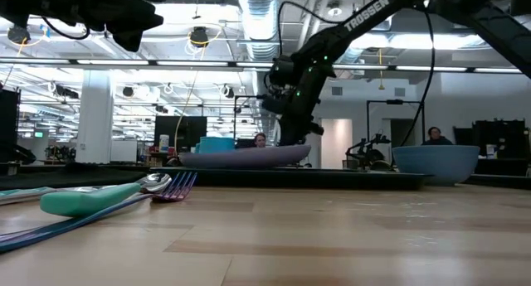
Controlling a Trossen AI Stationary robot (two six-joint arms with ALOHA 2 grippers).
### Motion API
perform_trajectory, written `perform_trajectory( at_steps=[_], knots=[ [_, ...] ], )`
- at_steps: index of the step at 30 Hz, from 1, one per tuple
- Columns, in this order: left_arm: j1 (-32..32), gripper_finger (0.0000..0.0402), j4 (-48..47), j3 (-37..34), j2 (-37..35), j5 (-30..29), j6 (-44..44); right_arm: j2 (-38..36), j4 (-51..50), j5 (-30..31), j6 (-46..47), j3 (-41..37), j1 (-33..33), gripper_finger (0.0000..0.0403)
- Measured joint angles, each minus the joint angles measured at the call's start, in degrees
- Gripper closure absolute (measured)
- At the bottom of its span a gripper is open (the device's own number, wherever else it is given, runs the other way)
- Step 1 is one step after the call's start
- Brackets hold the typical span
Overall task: Set up tray
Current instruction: Put the purple plate below the blue mug on the black tray
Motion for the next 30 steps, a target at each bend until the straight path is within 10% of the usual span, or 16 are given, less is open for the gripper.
perform_trajectory(
  at_steps=[13,30],
  knots=[
    [-0.01,0.0294,-0.12,0.0,-0.01,0.0,-0.37,2.37,0.59,0.02,-2.32,-0.05,-0.29,0.0389],
    [-0.01,0.0294,-0.17,0.0,-0.01,0.0,-0.35,0.92,-2.52,0.21,-3.04,-0.03,0.11,0.0277]
  ],
)
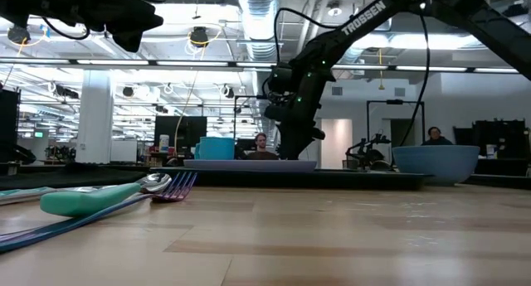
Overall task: Set up tray
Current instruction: Put the purple plate below the blue mug on the black tray, then put the blue bowl on top of the purple plate on the black tray
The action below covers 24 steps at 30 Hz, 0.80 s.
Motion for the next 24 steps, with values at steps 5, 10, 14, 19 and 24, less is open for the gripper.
perform_trajectory(
  at_steps=[5,10,14,19,24],
  knots=[
    [0.01,0.0294,0.08,0.0,0.01,0.0,0.02,-3.33,-4.43,0.09,-2.26,-0.03,0.0,0.0236],
    [0.02,0.0294,-0.15,0.0,0.0,-0.24,0.77,-8.08,-10.55,0.09,-3.36,-0.03,0.05,0.0218],
    [0.02,0.0294,-0.24,0.0,0.01,-0.31,0.8,-13.1,-20.4,0.18,-4.54,-0.01,0.52,0.0217],
    [0.02,0.0294,1.26,-0.02,0.02,-0.31,3.22,-19.91,-31.31,4.24,-5.77,-1.18,1.94,0.0229],
    [0.02,0.0294,6.35,-0.02,0.02,-0.3,6.35,-27.58,-32.1,5.77,-5.76,-6.82,3.22,0.0245]
  ],
)
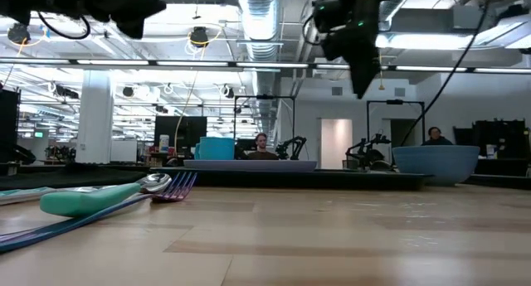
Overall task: Set up tray
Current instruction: Put the blue bowl on top of the purple plate on the black tray
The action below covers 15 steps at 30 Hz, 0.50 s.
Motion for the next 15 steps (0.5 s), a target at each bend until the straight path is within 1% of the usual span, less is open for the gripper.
perform_trajectory(
  at_steps=[3,6,11,15],
  knots=[
    [0.0,0.0294,4.97,0.0,0.0,0.01,0.82,-5.13,-0.82,0.04,0.01,-5.98,1.17,0.0251],
    [0.0,0.0294,9.64,0.0,-0.01,0.02,0.83,-11.05,0.74,0.02,0.01,-13.82,2.27,0.0252],
    [0.0,0.0294,14.65,0.0,-0.02,-0.01,-0.71,-21.13,8.26,0.02,1.17,-28.13,3.22,0.0249],
    [0.0,0.0294,16.42,0.0,0.0,-1.06,-2.94,-26.33,12.9,0.05,2.09,-37.16,3.14,0.0248]
  ],
)
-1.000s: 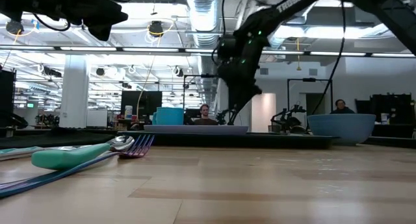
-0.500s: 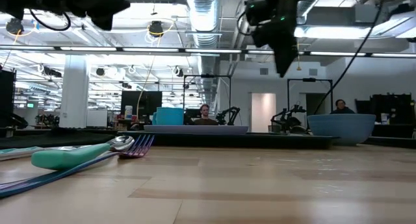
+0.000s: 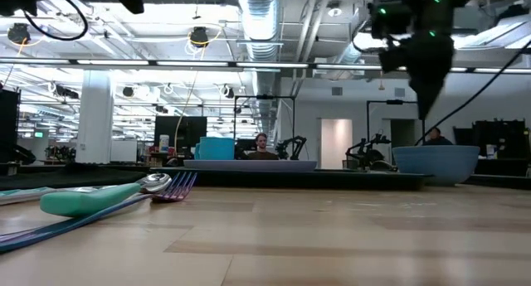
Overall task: Set up tray
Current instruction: Put the blue bowl on top of the purple plate on the black tray
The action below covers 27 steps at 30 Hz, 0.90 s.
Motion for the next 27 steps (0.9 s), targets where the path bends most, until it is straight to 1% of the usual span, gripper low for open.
perform_trajectory(
  at_steps=[3,6,8,16,20,23,27],
  knots=[
    [0.0,0.0294,0.32,0.0,-0.02,-1.34,-3.07,-1.62,0.71,0.08,0.33,-4.16,-0.02,0.0251],
    [0.0,0.0294,-0.05,0.0,0.0,-1.59,-6.32,-1.7,0.9,0.1,-0.09,-6.33,-0.02,0.0254],
    [0.0,0.0294,-0.77,0.0,-0.02,-1.59,-7.63,-1.44,1.46,0.1,-0.51,-7.08,-0.02,0.0254],
    [0.0,0.0294,-1.79,0.0,0.0,-1.62,-7.78,0.63,2.74,0.42,-3.64,-7.47,-0.02,0.025],
    [0.0,0.0294,-2.17,0.0,0.0,-1.64,-7.8,2.11,2.89,3.14,-6.55,-7.44,-0.02,0.0252],
    [0.0,0.0294,-2.31,0.0,-0.02,-1.64,-8.3,3.4,3.04,6.13,-6.59,-7.44,-0.02,0.0254],
    [0.0,0.0294,-2.53,0.0,0.0,-1.57,-8.85,5.35,3.0,7.66,-6.64,-7.44,-0.07,0.0255]
  ],
)
